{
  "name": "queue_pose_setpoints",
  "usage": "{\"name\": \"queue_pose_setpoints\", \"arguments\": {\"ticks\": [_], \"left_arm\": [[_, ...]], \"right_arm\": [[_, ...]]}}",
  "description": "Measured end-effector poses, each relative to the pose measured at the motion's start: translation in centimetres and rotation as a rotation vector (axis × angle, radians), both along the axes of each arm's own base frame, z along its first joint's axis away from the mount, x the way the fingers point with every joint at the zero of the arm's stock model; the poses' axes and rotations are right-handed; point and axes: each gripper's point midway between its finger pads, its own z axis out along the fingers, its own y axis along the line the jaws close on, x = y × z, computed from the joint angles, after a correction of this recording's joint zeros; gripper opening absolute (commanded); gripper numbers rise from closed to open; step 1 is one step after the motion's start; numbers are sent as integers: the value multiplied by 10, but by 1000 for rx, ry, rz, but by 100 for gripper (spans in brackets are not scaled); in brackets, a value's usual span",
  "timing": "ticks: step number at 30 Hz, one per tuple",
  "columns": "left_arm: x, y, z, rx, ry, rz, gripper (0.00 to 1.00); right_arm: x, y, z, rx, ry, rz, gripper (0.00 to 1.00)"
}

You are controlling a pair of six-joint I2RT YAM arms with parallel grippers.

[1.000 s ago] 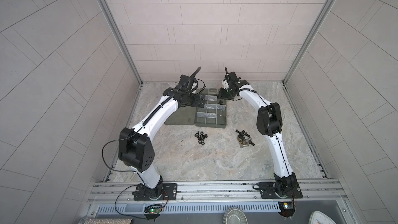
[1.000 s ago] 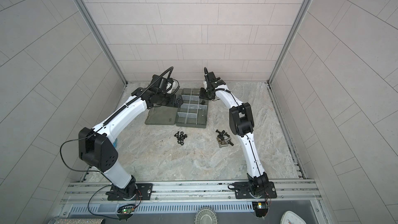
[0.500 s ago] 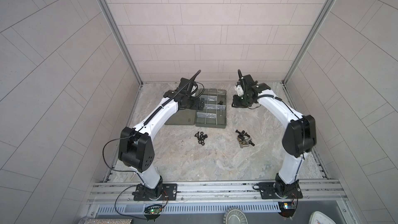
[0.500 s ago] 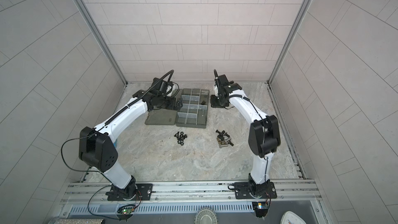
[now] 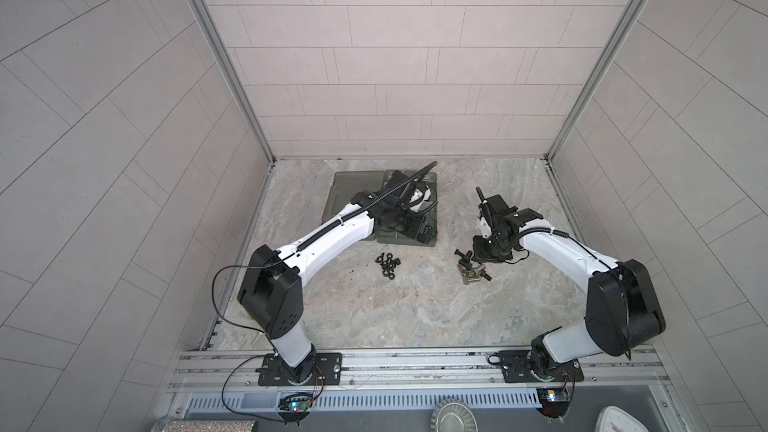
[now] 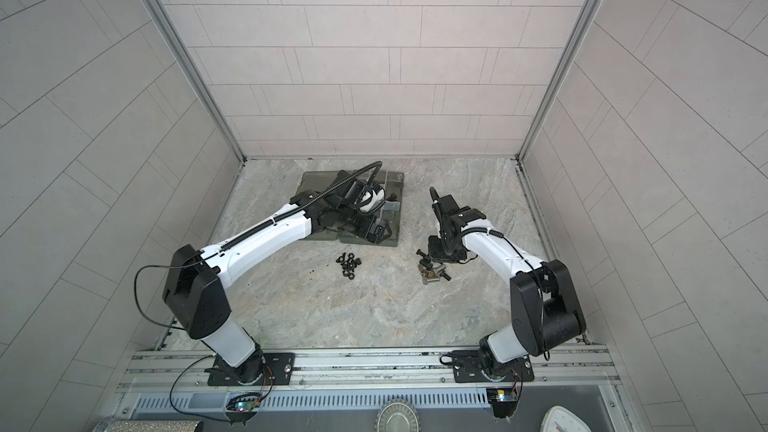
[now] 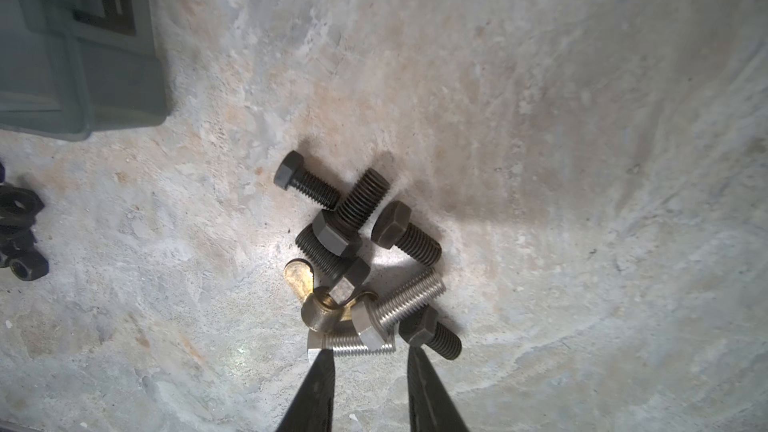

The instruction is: Sort the screws and nuts into containers

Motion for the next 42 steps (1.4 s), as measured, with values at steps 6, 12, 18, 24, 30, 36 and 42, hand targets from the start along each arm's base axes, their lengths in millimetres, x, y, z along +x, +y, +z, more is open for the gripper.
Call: {"name": "queue_pose_setpoints", "arguments": {"ticks": [6, 12, 18, 24, 30, 36, 42], "left_arm": [[-23, -15, -4, -12, 21, -74, 100], [-27, -8, 0, -19, 11, -68, 100], [-31, -4, -1, -22, 7, -67, 100], [-34, 0, -2, -23, 6, -66, 100], [-37, 2, 1, -28, -6, -68, 100], [-39, 6, 0, -25, -10, -64, 100], [-39, 7, -1, -23, -14, -61, 100]], "right_arm": [[3, -7, -11, -38, 0, -9, 31], [4, -10, -31, -72, 54, -8, 30], [12, -11, -37, -92, 67, -7, 30], [24, -11, -38, -114, 55, 12, 32], [30, -10, -41, -123, 56, 27, 33], [29, -8, -42, -108, 54, 31, 33], [14, -9, -48, -92, 79, 33, 33]]}}
